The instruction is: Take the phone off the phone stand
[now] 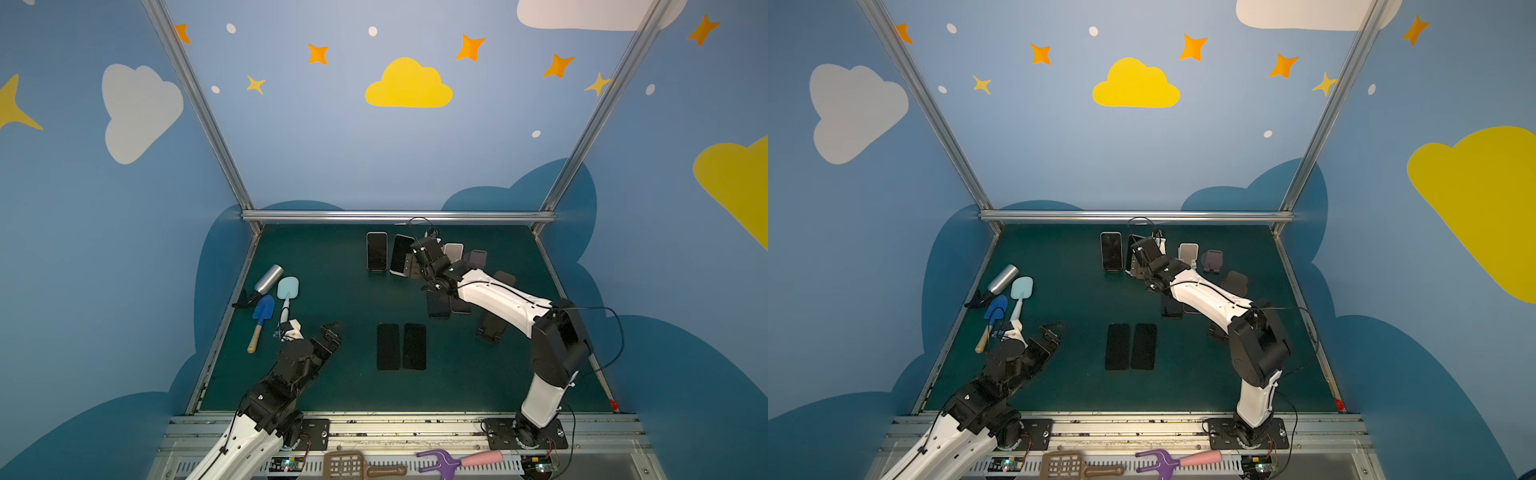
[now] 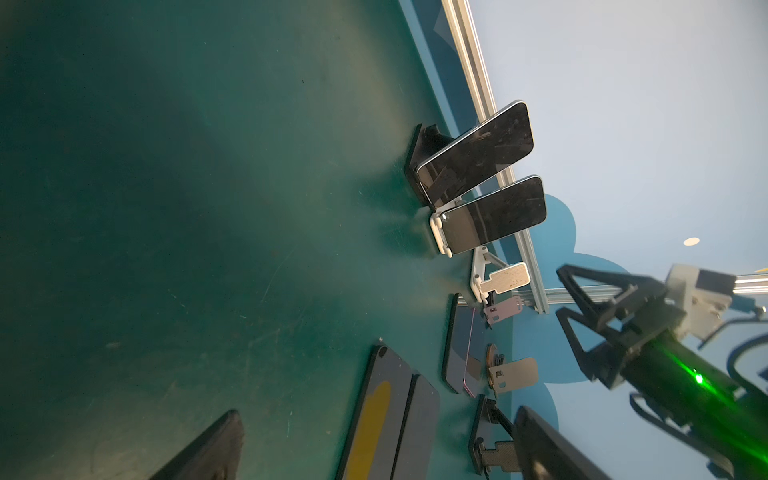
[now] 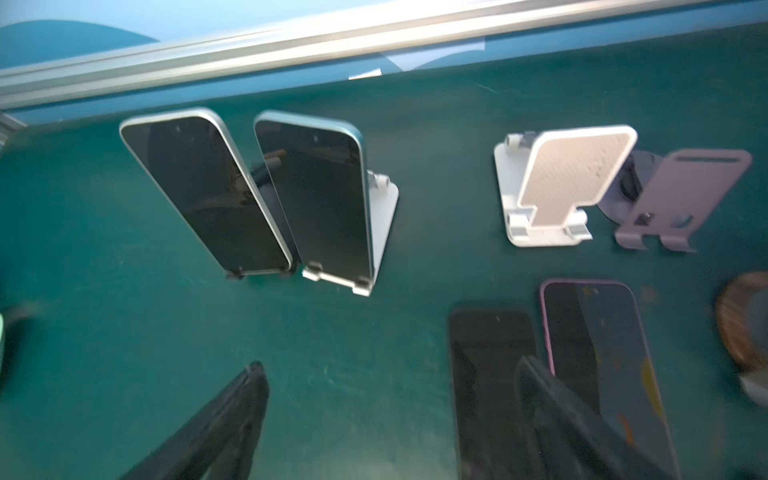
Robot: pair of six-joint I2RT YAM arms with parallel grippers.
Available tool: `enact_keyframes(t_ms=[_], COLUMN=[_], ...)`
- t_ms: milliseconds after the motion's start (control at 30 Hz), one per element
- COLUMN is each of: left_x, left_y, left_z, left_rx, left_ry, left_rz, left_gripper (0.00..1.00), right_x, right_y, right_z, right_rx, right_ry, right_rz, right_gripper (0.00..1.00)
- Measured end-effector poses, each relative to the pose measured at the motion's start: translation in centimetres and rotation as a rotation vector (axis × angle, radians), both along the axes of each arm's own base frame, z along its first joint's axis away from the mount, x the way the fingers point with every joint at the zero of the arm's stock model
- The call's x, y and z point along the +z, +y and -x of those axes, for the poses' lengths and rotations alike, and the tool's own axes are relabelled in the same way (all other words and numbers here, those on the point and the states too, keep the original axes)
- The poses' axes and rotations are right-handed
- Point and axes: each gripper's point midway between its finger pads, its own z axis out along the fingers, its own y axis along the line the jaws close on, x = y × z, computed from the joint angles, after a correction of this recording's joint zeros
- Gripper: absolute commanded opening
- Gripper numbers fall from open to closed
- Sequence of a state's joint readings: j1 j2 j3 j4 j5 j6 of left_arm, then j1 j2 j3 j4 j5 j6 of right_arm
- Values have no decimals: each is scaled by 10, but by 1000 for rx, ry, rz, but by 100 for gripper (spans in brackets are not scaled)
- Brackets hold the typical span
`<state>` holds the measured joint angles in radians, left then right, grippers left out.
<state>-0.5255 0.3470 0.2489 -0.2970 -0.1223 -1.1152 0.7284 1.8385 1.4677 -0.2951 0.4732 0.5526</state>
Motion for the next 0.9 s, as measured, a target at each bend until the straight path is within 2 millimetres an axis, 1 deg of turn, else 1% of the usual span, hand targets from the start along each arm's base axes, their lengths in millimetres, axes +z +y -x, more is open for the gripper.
enact_keyframes(t_ms=[233,400,533,700,900], left_x=[0,0,0,0,2], left_y=[1,1,2,2,3], left_z=[0,0,0,-1,-1], left_rx=[2,2,3,4,7], left_ry=[-2,-2,-4,-5,-14], left_rz=[-2,-4,-7,-11,-9], left_gripper=[100,100,100,100,100], right_x=[1,3,8,12,9], right_y=[27,35,42,43,37], right_z=[-36,-57,-73,-90,-96], right_rx=[3,-16,-28,-55,-73], right_ry=[-36,-52,-66,-77,-70], right_rz=[26,36,45,70,99], right_gripper=[95,95,95,95,95])
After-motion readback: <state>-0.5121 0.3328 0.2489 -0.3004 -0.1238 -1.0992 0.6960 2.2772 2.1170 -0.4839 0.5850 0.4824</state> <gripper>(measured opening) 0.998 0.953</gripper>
